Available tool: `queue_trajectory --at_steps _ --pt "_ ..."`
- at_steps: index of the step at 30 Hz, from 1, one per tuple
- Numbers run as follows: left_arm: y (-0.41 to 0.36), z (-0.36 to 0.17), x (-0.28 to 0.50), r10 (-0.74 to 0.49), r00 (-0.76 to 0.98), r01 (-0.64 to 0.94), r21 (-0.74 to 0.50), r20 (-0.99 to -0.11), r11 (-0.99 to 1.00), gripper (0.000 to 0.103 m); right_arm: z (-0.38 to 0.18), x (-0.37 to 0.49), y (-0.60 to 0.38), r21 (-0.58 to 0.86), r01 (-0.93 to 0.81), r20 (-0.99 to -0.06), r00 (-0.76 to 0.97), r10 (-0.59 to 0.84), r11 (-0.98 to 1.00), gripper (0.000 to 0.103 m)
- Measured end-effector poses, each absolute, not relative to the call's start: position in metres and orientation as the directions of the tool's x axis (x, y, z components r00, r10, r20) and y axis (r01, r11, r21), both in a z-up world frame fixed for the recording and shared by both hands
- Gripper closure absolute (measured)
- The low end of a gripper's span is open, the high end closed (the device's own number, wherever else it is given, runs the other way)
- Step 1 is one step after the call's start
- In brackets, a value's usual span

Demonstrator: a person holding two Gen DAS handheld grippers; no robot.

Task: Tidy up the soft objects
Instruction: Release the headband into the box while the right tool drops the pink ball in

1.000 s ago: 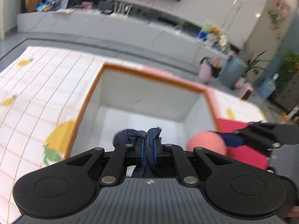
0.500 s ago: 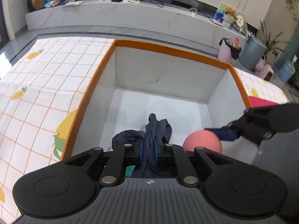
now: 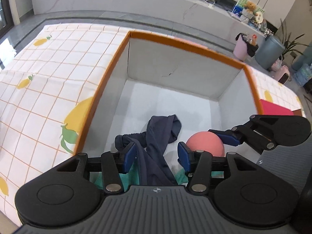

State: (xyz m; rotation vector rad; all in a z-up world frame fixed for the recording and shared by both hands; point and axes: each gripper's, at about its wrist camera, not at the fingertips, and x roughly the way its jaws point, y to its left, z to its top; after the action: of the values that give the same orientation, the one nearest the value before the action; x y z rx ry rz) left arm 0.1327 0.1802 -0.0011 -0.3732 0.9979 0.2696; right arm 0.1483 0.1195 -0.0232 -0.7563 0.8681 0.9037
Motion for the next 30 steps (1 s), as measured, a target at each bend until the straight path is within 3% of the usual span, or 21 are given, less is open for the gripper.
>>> queue_trajectory --at_steps 11,22,24,28,30 --pt "0.194 0.036 0.108 0.066 0.644 -0.384 -0.247 -0.762 0.889 0.034 -0.023 0.133 0.105 0.090 -0.919 -0.914 0.077 0.399 0.385 0.053" --pt "0.186 0.016 0.122 0.120 0.569 -0.400 -0.147 -0.813 0.905 0.035 -0.043 0.135 0.108 0.168 -0.895 -0.932 -0.008 0.363 0.412 0.051" --pt "0.184 0.018 0.120 0.155 0.565 -0.404 -0.108 -0.810 0.908 0.035 -0.041 0.136 0.106 0.175 -0.892 -0.927 -0.008 0.375 0.416 0.047" --pt "0.183 0.018 0.120 0.186 0.560 -0.411 -0.075 -0.807 0.909 0.035 -0.037 0.144 0.098 0.182 -0.870 -0.925 0.007 0.381 0.458 0.024" --pt "0.184 0.017 0.119 0.180 0.560 -0.413 -0.084 -0.809 0.907 0.035 -0.036 0.147 0.097 0.207 -0.857 -0.918 -0.004 0.396 0.472 0.023"
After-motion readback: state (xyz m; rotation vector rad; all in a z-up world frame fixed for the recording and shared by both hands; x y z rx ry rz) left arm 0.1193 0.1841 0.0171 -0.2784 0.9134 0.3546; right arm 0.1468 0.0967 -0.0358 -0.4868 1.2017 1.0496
